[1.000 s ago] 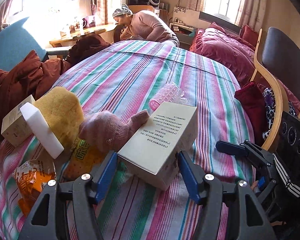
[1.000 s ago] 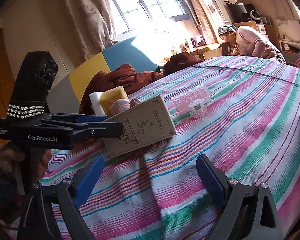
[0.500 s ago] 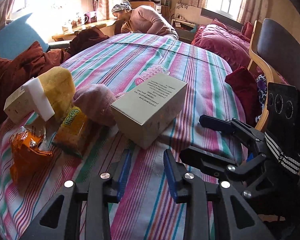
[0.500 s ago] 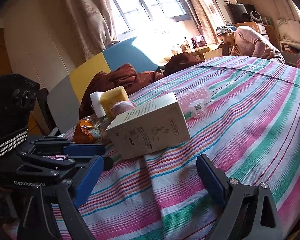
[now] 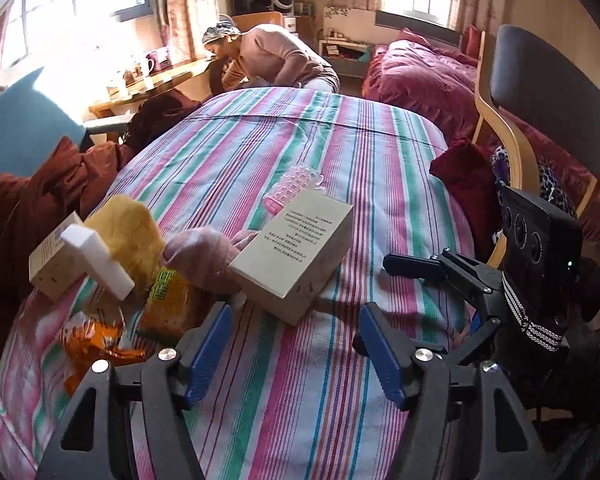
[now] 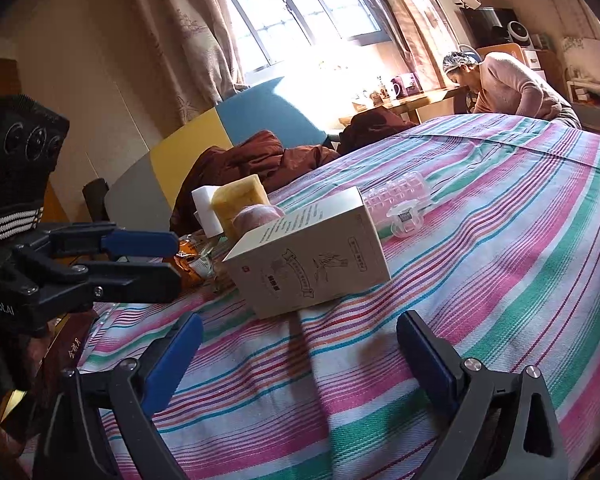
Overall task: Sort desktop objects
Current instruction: 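Grasp the white cardboard box with the left tool, then grasp the pink sock with the right tool while the left tool holds the white box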
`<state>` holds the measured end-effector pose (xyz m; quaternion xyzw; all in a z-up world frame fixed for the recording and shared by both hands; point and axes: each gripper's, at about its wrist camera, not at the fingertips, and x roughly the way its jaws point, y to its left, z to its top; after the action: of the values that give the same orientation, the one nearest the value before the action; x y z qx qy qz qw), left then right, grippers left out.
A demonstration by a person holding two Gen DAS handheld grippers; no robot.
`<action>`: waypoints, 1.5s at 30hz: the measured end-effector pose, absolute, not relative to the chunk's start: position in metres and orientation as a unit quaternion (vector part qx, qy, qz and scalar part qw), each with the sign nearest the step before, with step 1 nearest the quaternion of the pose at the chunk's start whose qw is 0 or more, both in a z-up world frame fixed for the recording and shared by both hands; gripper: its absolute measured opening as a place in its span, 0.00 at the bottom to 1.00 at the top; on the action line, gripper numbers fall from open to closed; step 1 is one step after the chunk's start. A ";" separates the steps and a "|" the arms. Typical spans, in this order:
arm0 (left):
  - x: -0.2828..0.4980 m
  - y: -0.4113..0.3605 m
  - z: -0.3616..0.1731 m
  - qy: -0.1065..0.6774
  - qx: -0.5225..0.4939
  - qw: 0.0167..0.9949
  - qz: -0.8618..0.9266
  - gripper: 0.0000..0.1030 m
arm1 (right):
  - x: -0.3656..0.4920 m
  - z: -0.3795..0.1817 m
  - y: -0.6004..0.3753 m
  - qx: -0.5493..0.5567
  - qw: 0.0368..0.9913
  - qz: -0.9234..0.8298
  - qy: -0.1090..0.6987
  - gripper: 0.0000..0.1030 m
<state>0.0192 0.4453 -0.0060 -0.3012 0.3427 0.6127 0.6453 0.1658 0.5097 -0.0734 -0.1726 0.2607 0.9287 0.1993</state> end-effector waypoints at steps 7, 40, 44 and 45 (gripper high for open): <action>0.022 0.494 -0.016 0.419 -0.287 0.662 0.551 0.68 | 0.167 -0.074 0.510 -0.165 0.182 0.933 0.263 1.00; 0.001 0.327 -0.035 0.259 -0.371 0.526 0.720 0.50 | 0.158 -0.075 0.509 -0.191 0.181 0.931 0.252 1.00; 0.009 0.285 -0.042 0.226 -0.377 0.490 0.753 0.50 | 0.155 -0.074 0.509 -0.203 0.185 0.929 0.248 1.00; 0.011 0.276 -0.042 0.217 -0.374 0.482 0.762 0.50 | 0.154 -0.074 0.508 -0.208 0.186 0.928 0.247 1.00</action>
<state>0.0114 0.2760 -0.0421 -0.3743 0.2174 0.7616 0.4824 0.1540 0.5083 -0.0739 -0.2085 0.2471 0.9279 0.1859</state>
